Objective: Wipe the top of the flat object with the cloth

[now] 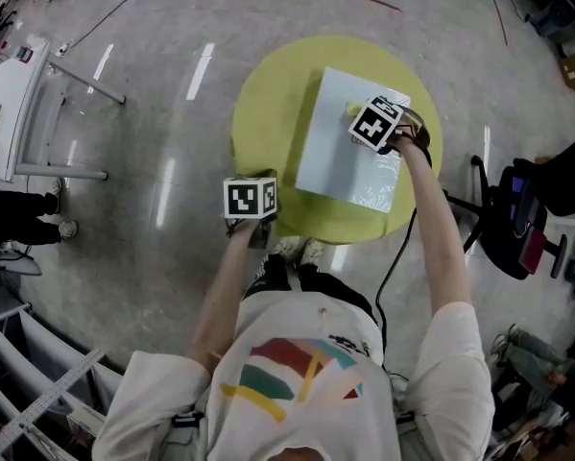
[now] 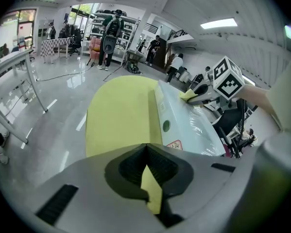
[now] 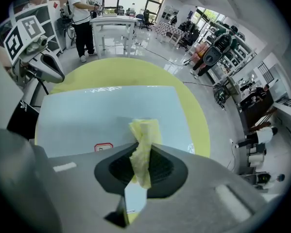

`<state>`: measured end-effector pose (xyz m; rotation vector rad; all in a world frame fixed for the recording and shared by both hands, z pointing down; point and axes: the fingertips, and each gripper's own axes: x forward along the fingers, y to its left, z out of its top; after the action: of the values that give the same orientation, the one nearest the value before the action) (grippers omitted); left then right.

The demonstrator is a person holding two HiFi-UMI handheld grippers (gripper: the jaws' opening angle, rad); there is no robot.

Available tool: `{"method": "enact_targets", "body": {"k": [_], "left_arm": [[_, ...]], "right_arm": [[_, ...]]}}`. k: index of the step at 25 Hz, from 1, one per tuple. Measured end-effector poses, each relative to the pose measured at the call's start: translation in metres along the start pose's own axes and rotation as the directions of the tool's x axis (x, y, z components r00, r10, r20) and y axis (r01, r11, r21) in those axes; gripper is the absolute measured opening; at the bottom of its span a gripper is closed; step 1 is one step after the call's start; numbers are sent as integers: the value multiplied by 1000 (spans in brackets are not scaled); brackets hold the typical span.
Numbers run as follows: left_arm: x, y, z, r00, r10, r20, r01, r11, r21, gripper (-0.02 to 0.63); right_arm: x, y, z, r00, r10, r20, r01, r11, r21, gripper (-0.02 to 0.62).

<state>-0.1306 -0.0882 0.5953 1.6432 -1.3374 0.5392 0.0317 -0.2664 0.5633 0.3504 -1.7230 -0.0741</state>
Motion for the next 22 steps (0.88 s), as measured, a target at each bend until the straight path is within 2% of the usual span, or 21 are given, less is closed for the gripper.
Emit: {"method": "enact_targets", "body": {"k": [5, 12, 22], "left_arm": [[-3, -9, 3, 1000, -20, 21, 20, 1000, 11, 12], [-16, -16, 16, 997, -37, 71, 36, 999, 21, 14], [-28, -24, 27, 991, -67, 116, 65, 998, 25, 14]], "right_arm": [[-9, 24, -5, 999, 42, 9, -42, 999, 21, 28], [-18, 65, -10, 997, 71, 10, -71, 997, -1, 28], [-35, 125, -13, 984, 178, 13, -178, 984, 11, 28]]}}
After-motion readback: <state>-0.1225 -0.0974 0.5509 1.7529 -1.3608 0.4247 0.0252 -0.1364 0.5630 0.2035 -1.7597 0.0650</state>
